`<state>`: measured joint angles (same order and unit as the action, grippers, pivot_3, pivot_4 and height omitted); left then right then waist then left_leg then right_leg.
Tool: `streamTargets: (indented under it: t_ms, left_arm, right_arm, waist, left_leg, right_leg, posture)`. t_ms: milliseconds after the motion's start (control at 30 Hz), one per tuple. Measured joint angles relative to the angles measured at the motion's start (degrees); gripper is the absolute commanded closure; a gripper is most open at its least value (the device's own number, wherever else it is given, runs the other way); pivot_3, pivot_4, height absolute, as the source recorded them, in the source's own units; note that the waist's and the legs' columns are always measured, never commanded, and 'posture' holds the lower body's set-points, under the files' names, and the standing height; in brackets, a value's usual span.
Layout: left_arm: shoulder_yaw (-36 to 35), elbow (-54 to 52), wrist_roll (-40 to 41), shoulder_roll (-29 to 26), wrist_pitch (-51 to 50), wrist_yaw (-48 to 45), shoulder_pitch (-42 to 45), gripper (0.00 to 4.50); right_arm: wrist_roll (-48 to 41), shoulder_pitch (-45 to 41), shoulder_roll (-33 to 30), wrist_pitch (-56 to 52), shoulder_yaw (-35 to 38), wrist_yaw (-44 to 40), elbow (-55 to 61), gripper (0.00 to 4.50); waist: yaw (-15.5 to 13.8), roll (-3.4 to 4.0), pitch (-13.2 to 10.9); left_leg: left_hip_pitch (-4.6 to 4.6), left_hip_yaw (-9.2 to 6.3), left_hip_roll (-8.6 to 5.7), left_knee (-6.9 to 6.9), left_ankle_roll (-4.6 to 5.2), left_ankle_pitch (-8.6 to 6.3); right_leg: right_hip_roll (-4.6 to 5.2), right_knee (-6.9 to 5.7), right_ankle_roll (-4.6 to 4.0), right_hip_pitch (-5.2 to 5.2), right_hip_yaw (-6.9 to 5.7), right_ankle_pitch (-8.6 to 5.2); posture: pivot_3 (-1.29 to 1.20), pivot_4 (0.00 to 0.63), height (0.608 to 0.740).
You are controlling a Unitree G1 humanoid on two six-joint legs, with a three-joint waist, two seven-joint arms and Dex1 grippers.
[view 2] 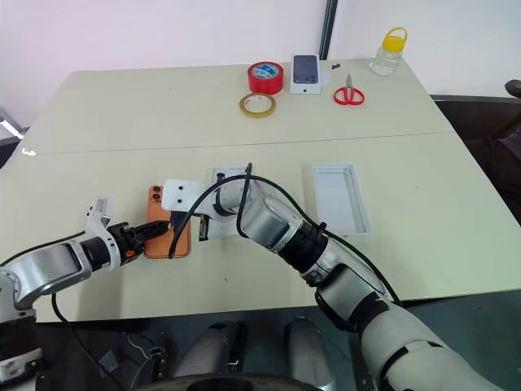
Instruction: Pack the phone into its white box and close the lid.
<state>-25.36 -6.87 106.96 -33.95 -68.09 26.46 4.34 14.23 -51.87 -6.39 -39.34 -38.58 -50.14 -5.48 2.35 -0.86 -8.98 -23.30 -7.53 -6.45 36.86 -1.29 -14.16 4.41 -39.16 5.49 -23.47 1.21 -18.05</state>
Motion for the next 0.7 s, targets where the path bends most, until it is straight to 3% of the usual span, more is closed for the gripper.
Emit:
streamTargets:
  t_ms: [400, 567, 700]
  left_arm:
    - [4.5, -5.03, 4.8, -4.85, 7.76, -0.42, -6.4, 2.96]
    - [4.67, -6.52, 6.26, -5.35, 9.63, -2.65, -6.69, 4.45]
    - [4.83, -6.78, 6.21, -5.95, 10.37, -3.69, -7.61, 4.45]
  right_arm:
    - [-1.2, 1.55, -2.69, -2.5, 1.14, -0.25, 4.31, 4.5]
    - [-1.53, 1.6, -2.54, -2.5, 1.1, 0.07, 4.36, 4.5]
    - [-1.6, 1.68, -2.47, -2.51, 0.99, 0.24, 4.8, 4.5]
  waist:
    - [0.0, 0.03, -0.03]
    - [-0.22, 0.02, -0.03]
    - [0.01, 0.04, -0.04]
  left_leg:
    - [-0.01, 0.03, 0.0, -0.05, 0.0, 0.0]
    - [0.01, 0.03, 0.0, -0.05, 0.0, 0.0]
    - [0.0, 0.05, 0.01, -0.1, 0.01, 0.0]
  right_leg:
    - [0.0, 0.02, -0.01, 0.0, 0.03, 0.0]
    - [0.01, 0.07, -0.01, 0.01, 0.02, 0.0]
    - [0.0, 0.07, -0.01, 0.01, 0.04, -0.01]
  posture:
    - [0.0, 0.15, 0.74]
    - [0.0, 0.15, 0.74]
    - [0.0, 0.15, 0.74]
